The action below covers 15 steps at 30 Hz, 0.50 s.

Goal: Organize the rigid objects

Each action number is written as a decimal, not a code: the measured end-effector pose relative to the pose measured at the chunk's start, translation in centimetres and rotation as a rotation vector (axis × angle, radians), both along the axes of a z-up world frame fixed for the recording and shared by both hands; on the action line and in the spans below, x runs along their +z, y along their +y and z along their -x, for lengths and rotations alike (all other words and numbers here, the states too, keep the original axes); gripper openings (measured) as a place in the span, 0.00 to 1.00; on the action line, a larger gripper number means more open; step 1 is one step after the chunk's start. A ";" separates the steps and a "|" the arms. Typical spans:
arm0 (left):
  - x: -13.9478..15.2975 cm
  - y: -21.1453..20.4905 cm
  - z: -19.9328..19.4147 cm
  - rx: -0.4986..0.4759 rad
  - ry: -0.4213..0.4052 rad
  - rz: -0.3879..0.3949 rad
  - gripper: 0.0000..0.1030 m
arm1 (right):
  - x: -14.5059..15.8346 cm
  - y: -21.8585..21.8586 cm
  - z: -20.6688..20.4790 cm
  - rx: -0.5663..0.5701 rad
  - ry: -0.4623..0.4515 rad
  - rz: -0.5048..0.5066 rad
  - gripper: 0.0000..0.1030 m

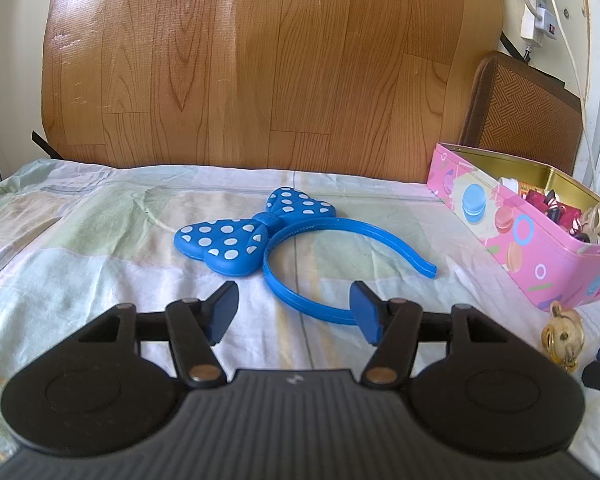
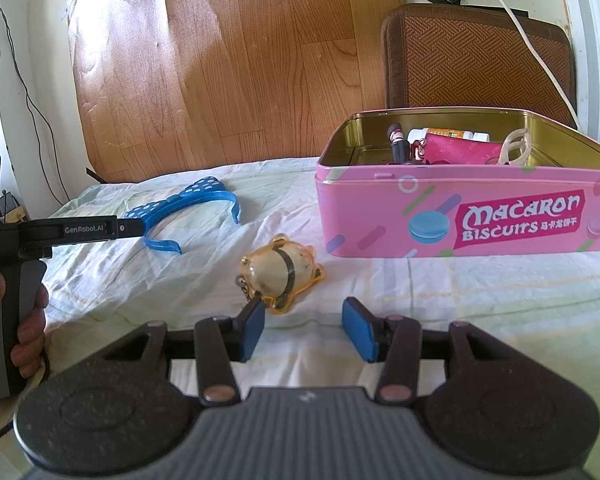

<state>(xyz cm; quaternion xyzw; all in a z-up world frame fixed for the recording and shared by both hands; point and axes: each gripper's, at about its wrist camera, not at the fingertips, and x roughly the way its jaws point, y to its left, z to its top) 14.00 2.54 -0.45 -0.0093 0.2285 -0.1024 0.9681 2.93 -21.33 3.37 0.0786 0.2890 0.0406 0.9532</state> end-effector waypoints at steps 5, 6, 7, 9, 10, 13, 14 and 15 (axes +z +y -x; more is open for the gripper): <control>0.0 0.0 0.0 -0.001 0.000 0.001 0.62 | 0.0 0.0 -0.1 0.001 0.001 0.001 0.43; 0.0 0.0 0.0 0.000 0.000 0.001 0.62 | 0.0 0.0 -0.1 0.001 0.001 0.002 0.43; 0.0 0.0 0.0 0.000 0.000 0.001 0.62 | 0.0 0.0 0.0 0.002 0.001 0.002 0.43; 0.0 0.0 0.0 -0.001 0.000 0.001 0.62 | -0.1 -0.1 0.0 0.002 0.002 0.003 0.43; 0.0 0.0 0.0 0.000 0.000 0.001 0.62 | -0.1 -0.1 0.0 0.002 0.001 0.003 0.43; 0.0 0.0 0.0 0.000 0.000 0.001 0.62 | -0.1 0.0 0.0 0.002 0.001 0.003 0.43; 0.0 0.0 0.0 0.000 -0.001 0.002 0.62 | -0.1 0.0 0.0 0.002 0.002 0.003 0.43; 0.0 0.0 0.0 0.000 -0.001 0.002 0.62 | -0.1 0.0 0.0 0.002 0.002 0.003 0.43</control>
